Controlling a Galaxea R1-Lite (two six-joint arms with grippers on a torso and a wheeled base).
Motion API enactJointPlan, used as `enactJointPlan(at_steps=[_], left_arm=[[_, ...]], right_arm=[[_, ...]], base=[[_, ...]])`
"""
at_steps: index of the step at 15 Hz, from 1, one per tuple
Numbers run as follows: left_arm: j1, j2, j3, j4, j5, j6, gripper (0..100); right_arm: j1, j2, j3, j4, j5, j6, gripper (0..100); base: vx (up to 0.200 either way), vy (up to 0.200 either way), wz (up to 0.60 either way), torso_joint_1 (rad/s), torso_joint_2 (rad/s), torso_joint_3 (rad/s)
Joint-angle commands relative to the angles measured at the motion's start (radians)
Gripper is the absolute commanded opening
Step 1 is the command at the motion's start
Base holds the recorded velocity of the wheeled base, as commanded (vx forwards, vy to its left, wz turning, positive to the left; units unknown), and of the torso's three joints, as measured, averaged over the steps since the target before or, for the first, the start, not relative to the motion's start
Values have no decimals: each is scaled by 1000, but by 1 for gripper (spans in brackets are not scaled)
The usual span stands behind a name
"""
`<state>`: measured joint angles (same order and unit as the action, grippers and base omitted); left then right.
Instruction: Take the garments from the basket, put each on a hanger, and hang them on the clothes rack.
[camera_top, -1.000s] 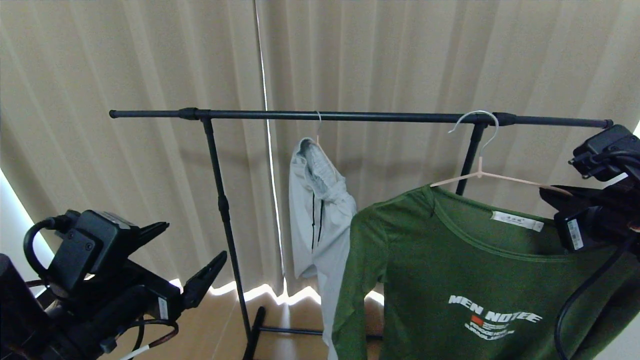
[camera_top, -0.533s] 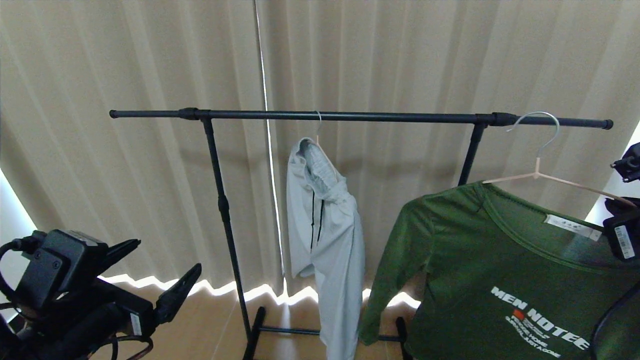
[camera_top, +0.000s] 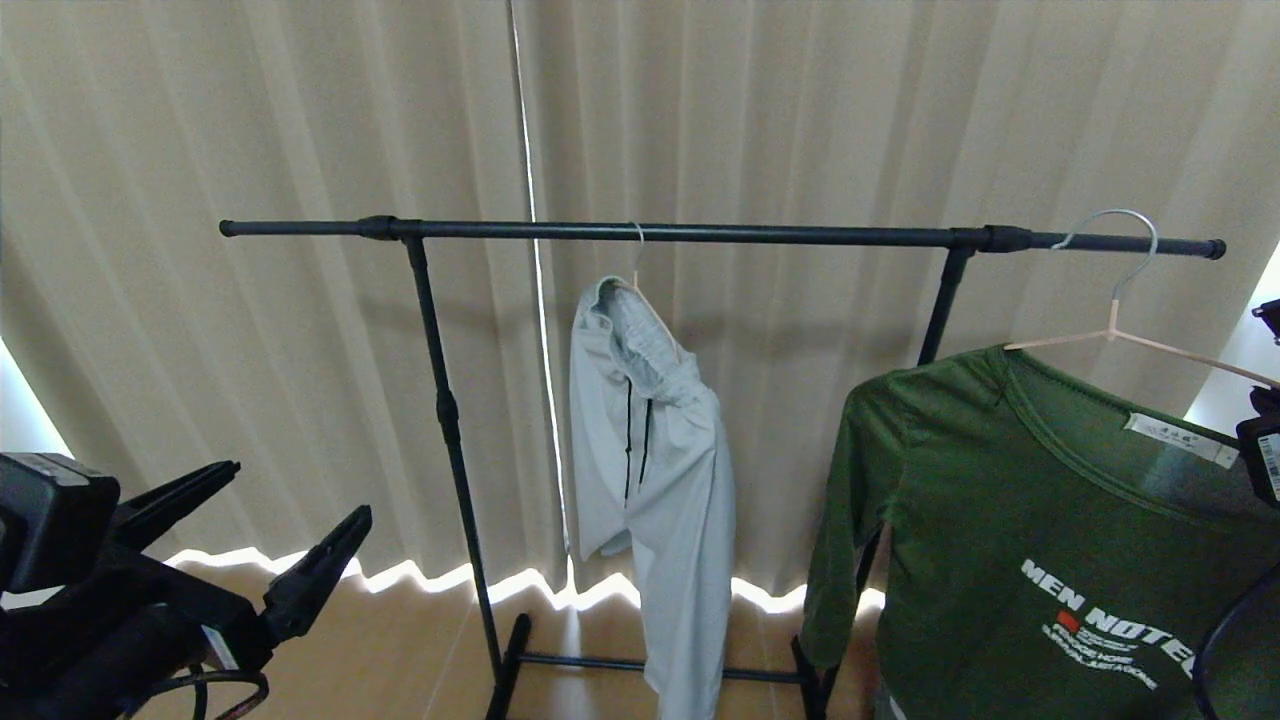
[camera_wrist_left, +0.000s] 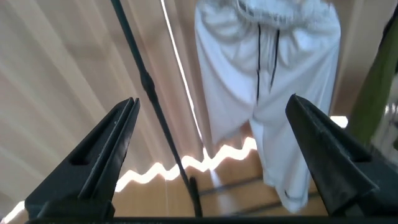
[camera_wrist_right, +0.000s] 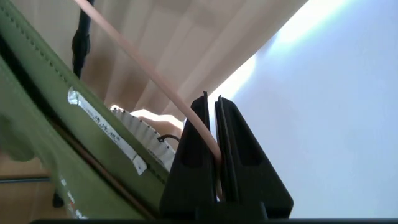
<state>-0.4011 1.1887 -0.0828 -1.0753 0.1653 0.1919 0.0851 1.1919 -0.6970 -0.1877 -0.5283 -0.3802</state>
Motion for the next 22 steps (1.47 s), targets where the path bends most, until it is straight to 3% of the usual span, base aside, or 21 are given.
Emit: enactJointPlan(at_steps=[1,16,19,22], left_arm=[[1,-8,-29,0,2,-3,100],[-2,-21,-15,3,2,-9,100],[-10,-23,-3,3,0,-5,100],[-10,-23,-2,3,0,-5,100]], right_arm=[[-1,6,-1,-1,1,0,0],[41,23,-1,-3,5,9,0],[94,121,-52,-3,-1,95,0],[116,216,-105,-4,-2,99,0]], base=[[0,0,0,0,0,0],[200,0,0,2,1,3],[0,0,0,0,0,0],[0,0,0,0,0,0]])
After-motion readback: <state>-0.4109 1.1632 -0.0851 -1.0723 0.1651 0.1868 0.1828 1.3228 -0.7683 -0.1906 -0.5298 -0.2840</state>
